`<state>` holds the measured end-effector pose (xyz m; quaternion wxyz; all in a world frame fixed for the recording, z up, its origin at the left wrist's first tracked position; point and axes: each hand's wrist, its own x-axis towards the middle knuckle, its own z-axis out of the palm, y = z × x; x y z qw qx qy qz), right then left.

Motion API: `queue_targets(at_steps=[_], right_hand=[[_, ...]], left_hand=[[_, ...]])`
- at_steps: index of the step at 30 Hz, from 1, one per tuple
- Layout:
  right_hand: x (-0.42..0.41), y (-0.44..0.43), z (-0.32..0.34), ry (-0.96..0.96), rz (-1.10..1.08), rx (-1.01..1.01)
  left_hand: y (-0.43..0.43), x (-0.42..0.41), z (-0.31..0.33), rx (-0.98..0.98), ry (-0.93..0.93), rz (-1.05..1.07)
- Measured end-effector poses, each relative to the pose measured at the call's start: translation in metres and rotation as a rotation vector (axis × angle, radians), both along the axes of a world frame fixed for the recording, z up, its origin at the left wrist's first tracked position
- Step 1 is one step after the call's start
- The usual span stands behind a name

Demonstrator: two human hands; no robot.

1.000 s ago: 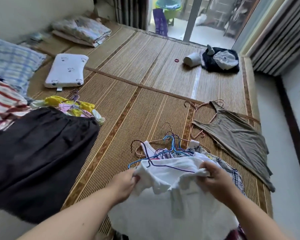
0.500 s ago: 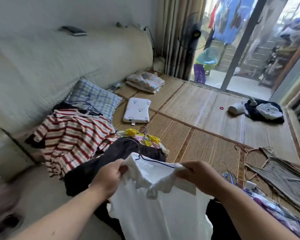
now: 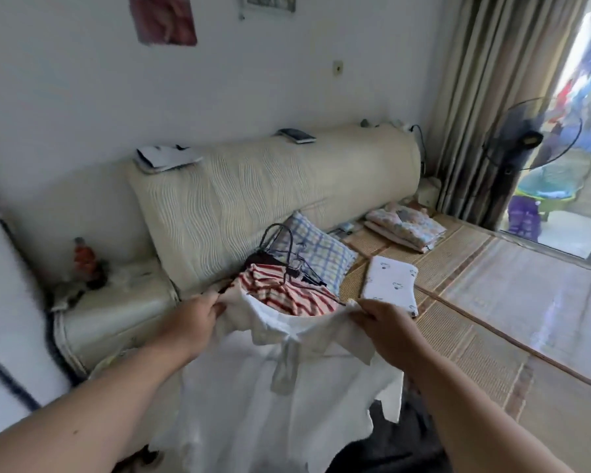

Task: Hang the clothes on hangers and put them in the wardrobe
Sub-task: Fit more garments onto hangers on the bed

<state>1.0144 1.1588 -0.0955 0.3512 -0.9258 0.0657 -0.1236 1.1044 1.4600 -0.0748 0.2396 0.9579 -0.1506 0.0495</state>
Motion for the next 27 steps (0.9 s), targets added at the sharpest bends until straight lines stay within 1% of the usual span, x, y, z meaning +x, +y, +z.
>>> queue_targets(at_steps=[4, 7, 11, 14, 20, 27], right_hand=[[0.070, 0.013, 0.002, -0.006, 0.013, -0.066], [0.123, 0.008, -0.014, 0.017, -0.005, -0.046], [0.195, -0.005, -0.036, 0.095, -0.029, -0.018], [0.237, -0.016, -0.048, 0.180, -0.032, -0.048], [0.296, -0.044, -0.080, 0.382, -0.063, -0.117], [0.371, -0.073, -0.135, 0.549, -0.180, -0.120]], left_hand=[[0.006, 0.067, 0.009, 0.018, -0.052, 0.073], [0.000, 0.124, 0.005, 0.014, -0.071, 0.113], [-0.019, 0.195, -0.007, 0.033, -0.040, 0.149], [-0.036, 0.236, -0.018, 0.080, 0.011, 0.107], [-0.065, 0.314, -0.053, 0.104, 0.118, 0.016], [-0.111, 0.425, -0.127, 0.242, 0.197, -0.112]])
